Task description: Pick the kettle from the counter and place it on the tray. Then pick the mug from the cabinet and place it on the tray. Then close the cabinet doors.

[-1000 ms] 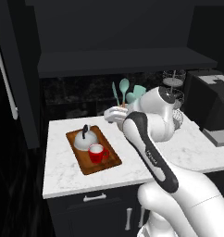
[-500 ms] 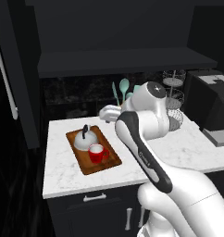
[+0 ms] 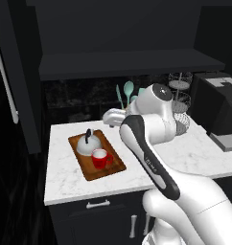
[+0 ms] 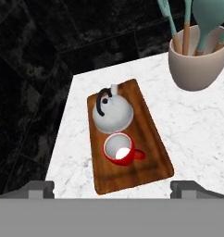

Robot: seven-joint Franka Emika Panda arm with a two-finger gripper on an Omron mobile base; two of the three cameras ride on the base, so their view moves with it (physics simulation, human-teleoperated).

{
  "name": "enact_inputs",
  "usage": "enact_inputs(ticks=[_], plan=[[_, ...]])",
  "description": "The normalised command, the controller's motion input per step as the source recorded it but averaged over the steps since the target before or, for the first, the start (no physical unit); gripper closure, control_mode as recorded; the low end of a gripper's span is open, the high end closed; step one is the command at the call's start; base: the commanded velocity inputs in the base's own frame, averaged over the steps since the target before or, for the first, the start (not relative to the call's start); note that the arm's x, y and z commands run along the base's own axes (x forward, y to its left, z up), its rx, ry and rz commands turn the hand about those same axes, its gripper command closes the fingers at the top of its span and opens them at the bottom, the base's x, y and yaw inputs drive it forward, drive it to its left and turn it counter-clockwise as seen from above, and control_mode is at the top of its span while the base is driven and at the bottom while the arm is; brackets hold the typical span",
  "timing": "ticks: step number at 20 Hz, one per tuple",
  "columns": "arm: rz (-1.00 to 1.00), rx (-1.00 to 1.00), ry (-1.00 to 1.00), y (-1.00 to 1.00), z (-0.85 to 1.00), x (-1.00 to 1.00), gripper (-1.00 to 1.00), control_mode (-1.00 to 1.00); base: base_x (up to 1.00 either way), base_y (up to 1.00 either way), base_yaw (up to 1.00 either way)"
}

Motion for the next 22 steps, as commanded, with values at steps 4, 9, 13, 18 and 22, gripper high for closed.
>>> enact_inputs(ticks=[4, 9, 13, 18, 22], plan=[[0.00, 0.00, -0.07, 0.00, 0.00, -0.54, -1.00, -1.00, 0.00, 0.00, 0.00], [0.00, 0.00, -0.16, 0.07, 0.08, -0.57, -1.00, -1.00, 0.00, 0.00, 0.00], [0.00, 0.00, -0.02, 0.32, 0.27, -0.25, -1.00, -1.00, 0.00, 0.00, 0.00], [0.00, 0.00, 0.00, 0.11, 0.33, -0.32, -1.00, -1.00, 0.00, 0.00, 0.00], [0.01, -0.01, 0.01, 0.02, 0.12, -0.35, -1.00, -1.00, 0.00, 0.00, 0.00]])
